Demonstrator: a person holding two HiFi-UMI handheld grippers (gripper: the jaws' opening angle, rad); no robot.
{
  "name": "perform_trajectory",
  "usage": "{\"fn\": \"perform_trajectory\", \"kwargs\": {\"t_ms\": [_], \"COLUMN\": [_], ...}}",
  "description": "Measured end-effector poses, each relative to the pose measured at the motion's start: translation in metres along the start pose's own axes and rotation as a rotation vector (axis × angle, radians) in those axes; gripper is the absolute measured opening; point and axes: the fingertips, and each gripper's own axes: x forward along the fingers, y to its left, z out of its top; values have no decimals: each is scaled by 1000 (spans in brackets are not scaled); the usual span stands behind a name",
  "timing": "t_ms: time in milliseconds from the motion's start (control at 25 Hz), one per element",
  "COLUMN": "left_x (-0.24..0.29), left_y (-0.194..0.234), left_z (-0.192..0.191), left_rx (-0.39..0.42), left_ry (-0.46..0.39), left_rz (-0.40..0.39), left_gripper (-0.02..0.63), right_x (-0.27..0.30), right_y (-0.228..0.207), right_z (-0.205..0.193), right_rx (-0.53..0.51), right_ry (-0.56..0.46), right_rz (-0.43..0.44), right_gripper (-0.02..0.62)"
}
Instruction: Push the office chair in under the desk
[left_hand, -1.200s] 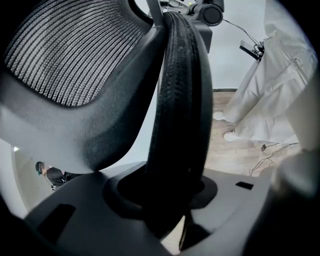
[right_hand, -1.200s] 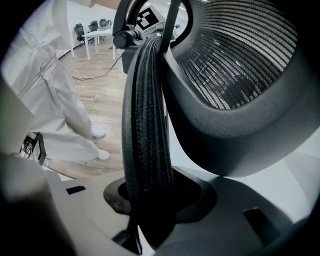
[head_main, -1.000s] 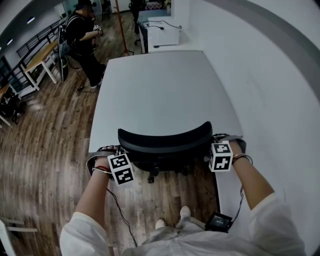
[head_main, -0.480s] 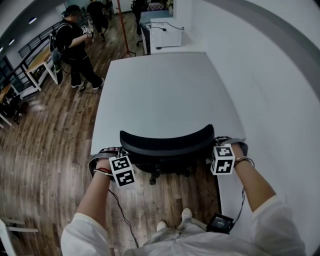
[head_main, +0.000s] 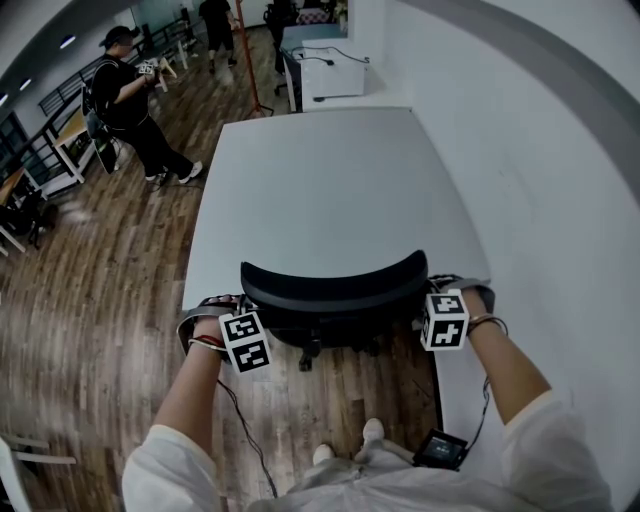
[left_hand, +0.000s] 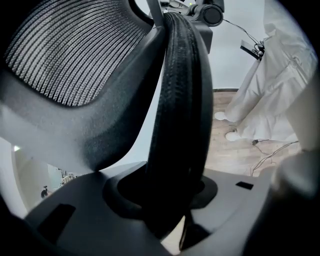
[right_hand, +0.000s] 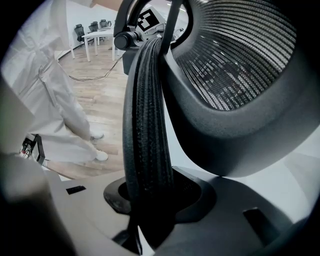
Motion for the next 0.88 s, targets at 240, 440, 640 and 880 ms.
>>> {"fn": "perform_trajectory", "kwargs": {"t_ms": [240, 440, 640, 880], "left_x": [0, 1, 5, 7], "left_y": [0, 2, 0, -3], "left_z": [1, 1, 3, 2], "left_rx": [-5, -8, -8, -7], "left_ry": [-2, -4, -4, -3], "left_rz": [3, 5, -3, -17], "left_gripper": [160, 164, 166, 170], "right_x": [0, 1, 4, 8], "right_y": [-1, -1, 1, 5], "right_z": [0, 0, -3, -3], "right_rx": [-1, -3, -5, 27], "right_ry": [-2, 0, 12, 16], "right_rz": [-1, 5, 23, 65], "right_gripper": [153, 153, 153, 185]}}
